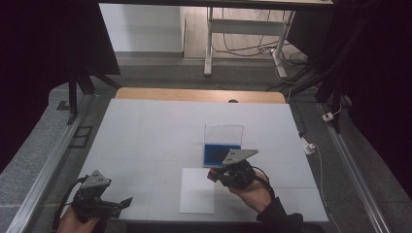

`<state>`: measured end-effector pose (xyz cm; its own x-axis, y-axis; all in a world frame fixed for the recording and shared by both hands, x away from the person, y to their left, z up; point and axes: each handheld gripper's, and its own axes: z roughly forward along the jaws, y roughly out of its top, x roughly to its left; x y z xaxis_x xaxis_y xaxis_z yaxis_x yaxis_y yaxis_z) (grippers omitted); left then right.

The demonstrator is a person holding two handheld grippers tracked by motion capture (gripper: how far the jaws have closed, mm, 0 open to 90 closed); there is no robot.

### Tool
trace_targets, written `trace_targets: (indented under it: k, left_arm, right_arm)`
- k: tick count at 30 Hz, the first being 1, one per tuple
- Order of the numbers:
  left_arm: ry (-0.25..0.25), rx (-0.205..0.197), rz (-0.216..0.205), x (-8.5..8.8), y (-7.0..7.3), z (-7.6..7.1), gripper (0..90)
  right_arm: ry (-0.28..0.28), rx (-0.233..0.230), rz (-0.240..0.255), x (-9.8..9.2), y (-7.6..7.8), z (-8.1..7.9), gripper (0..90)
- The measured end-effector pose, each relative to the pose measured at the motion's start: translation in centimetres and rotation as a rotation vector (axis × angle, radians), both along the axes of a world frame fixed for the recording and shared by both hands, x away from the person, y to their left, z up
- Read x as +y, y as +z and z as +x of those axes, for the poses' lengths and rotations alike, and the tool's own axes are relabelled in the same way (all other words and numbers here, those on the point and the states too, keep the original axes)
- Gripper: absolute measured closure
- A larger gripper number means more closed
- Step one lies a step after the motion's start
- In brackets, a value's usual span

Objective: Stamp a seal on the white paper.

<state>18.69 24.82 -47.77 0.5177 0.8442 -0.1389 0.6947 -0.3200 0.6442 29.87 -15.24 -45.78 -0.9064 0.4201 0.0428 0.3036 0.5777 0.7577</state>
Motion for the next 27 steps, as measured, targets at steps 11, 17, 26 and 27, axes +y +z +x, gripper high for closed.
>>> trace_targets:
  k: [11,17,26,27]
  left_arm:
    - [-0.001,0.0,0.004,0.0,0.0,0.0,2.7]
    - [-0.001,0.0,0.005,0.0,0.0,0.0,2.7]
    - [-0.002,0.001,0.005,0.0,0.0,0.0,2.7]
    - [-0.002,0.001,0.005,0.0,0.0,0.0,2.7]
  right_arm:
    - [0.016,0.016,-0.016,1.6,-1.0,-0.3,79.7]
    - [0.033,0.017,-0.041,2.6,-1.6,-0.4,79.7]
    - [0.059,0.016,-0.082,3.8,-2.8,-0.4,79.7]
    - [0.061,0.015,-0.088,3.9,-2.9,-0.4,79.7]
